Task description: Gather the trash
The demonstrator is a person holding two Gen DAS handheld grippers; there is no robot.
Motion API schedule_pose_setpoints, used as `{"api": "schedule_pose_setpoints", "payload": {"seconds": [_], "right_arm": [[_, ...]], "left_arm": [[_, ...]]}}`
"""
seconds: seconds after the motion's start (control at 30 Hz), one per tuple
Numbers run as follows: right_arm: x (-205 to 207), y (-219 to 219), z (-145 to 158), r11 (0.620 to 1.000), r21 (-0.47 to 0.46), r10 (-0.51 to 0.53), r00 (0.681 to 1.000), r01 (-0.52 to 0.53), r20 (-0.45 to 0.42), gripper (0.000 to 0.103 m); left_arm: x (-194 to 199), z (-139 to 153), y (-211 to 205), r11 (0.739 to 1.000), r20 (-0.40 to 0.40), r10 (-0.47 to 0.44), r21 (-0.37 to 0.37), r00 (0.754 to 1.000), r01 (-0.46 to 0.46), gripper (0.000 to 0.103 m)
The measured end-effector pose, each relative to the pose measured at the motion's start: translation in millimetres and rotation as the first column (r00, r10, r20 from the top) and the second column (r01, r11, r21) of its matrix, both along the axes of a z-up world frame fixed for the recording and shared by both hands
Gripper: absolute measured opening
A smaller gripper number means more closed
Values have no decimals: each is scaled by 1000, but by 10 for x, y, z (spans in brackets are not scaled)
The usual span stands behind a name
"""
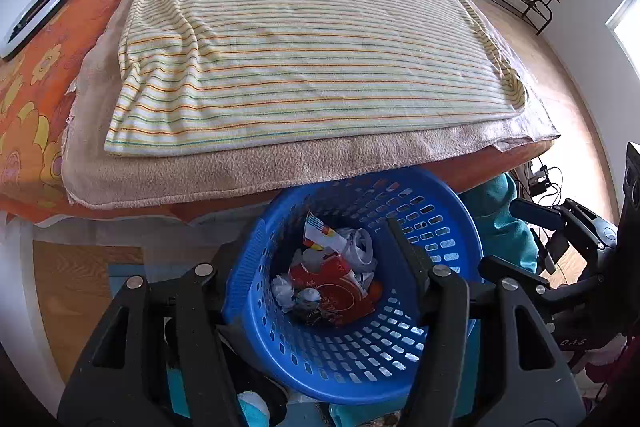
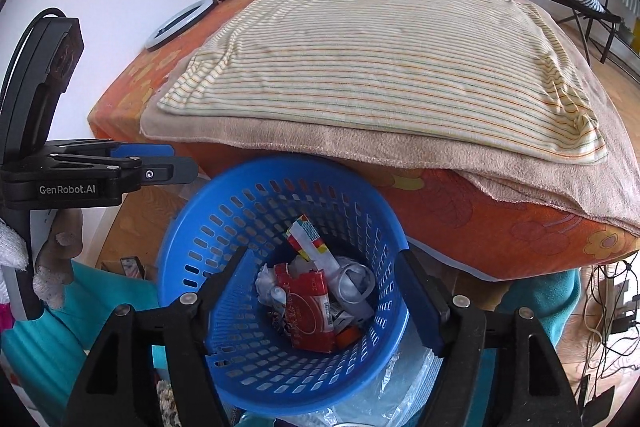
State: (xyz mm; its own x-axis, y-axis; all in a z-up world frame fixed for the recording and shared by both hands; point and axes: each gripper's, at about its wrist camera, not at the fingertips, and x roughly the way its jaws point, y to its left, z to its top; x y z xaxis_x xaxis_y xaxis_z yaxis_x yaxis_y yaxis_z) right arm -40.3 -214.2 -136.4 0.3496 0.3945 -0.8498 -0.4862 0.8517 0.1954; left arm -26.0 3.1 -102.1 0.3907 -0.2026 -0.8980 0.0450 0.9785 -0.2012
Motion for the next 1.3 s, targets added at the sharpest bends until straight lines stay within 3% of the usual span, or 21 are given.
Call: {"api": "schedule_pose_setpoints", "payload": {"seconds": [0.23, 0.47, 0.53, 0.6, 0.7, 0.87, 1.03, 1.17, 1.3], "right_arm": [[28, -27, 67, 1000, -14, -23, 999, 24, 27, 89], [130, -128, 164, 997, 2, -72, 996, 72, 49, 89], [176, -164, 221, 996, 7, -91, 994, 90, 63, 89], [223, -203, 293, 994, 23, -106, 991, 105, 78, 89], [295, -258, 431, 990, 43, -135, 985, 131, 109, 90], [406, -338, 660, 981, 91, -182, 969, 169, 167, 99], [543, -360, 870, 976, 118, -204, 954, 181, 222, 102], [673, -406, 1023, 971, 134, -228, 940, 200, 254, 102], [754, -462, 1186, 965, 158, -249, 927, 212, 281, 102]], "left_arm": [[64, 151, -5, 1000, 51, 20, 17, 999, -20, 66], [141, 457, -81, 999, 148, 20, 33, 989, -26, 66], [170, 575, -96, 999, 183, 22, 35, 983, -29, 71], [192, 701, -99, 999, 225, 32, 28, 974, -39, 77], [230, 903, -109, 998, 289, 45, 20, 956, -53, 77], [293, 1213, -111, 997, 374, 66, 21, 925, -79, 78], [353, 1518, -168, 994, 449, 59, 58, 892, -95, 92], [394, 1686, -192, 991, 490, 83, 49, 868, -123, 96], [442, 1749, -199, 990, 485, 108, 28, 868, -139, 99]]}}
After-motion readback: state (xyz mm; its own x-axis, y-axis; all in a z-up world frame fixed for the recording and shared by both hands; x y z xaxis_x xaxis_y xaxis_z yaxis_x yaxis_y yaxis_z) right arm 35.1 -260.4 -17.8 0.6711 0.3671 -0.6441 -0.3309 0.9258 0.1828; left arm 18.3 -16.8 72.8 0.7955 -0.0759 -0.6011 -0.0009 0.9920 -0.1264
